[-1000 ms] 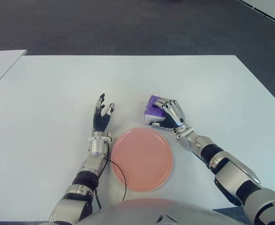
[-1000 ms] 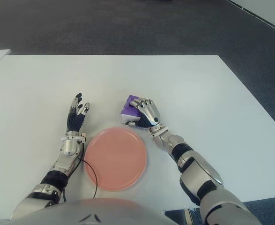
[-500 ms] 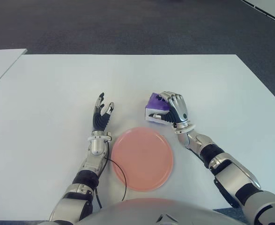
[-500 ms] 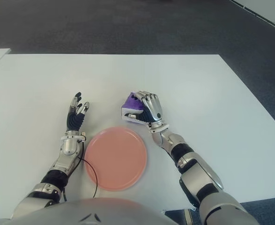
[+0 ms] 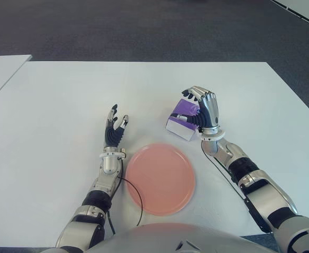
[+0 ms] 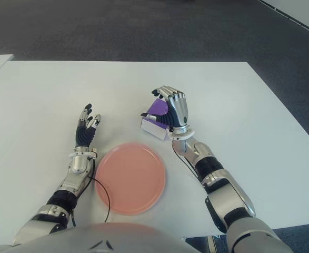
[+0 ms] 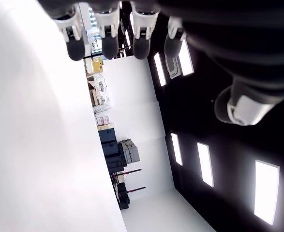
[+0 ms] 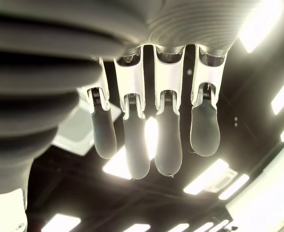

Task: Put the tissue paper into the plate.

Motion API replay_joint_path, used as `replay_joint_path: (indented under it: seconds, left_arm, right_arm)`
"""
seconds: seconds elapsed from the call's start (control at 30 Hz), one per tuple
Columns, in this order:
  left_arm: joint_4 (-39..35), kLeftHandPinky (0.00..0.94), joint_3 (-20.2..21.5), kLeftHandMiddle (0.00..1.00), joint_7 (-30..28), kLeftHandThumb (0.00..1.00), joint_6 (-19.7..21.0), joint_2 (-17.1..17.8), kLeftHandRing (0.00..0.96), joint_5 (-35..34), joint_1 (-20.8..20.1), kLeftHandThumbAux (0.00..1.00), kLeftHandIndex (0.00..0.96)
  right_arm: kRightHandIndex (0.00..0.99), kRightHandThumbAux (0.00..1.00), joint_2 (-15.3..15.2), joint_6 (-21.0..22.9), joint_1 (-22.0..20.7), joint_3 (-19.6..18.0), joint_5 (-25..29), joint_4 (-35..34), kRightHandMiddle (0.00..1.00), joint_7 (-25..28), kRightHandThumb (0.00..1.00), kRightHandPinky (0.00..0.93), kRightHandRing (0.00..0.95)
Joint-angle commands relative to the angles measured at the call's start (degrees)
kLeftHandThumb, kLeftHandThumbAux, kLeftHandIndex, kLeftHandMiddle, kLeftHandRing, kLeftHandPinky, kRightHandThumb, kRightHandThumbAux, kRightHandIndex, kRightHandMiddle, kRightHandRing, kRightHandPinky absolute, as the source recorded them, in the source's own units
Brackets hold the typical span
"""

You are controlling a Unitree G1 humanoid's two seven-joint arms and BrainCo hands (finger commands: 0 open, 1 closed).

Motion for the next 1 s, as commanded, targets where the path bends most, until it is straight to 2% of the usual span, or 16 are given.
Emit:
replay_joint_path:
  seconds: [0.03,0.47,0.77,0.9,1.0]
  left_arm:
    - [3.28,0.0,-0.03,0.0,1.05,0.029,-0.17,-0.19,0.0,0.91,3.0,0.433,0.0]
    - [3.45,0.0,-0.01,0.0,0.92,0.028,-0.41,0.04,0.0,0.68,2.95,0.427,0.0]
    - [3.36,0.0,0.11,0.0,0.18,0.029,-0.54,0.19,0.0,0.22,3.09,0.423,0.0]
    - [3.4,0.0,0.1,0.0,0.25,0.029,-0.96,0.23,0.0,0.28,3.11,0.422,0.0]
    - [3.44,0.0,0.08,0.0,0.24,0.03,-1.11,0.28,0.0,0.32,3.1,0.422,0.0]
  right_arm:
    - [0.406,0.675,0.36,-0.92,1.17,-1.49,0.72,-0.43,0.542,1.58,0.855,0.878,0.899]
    - [0.402,0.676,1.77,-0.23,2.4,-3.82,0.72,-1.37,0.541,4.18,0.854,0.871,0.895]
    - [0.401,0.676,2.0,0.61,3.83,-4.62,1.05,-2.62,0.541,7.93,0.854,0.867,0.891]
    - [0.399,0.677,1.94,1.61,4.85,-5.25,2.4,-3.84,0.539,12.34,0.853,0.849,0.879]
    - [0.398,0.677,1.55,3.76,6.36,-5.77,4.52,-6.48,0.539,19.1,0.853,0.844,0.869]
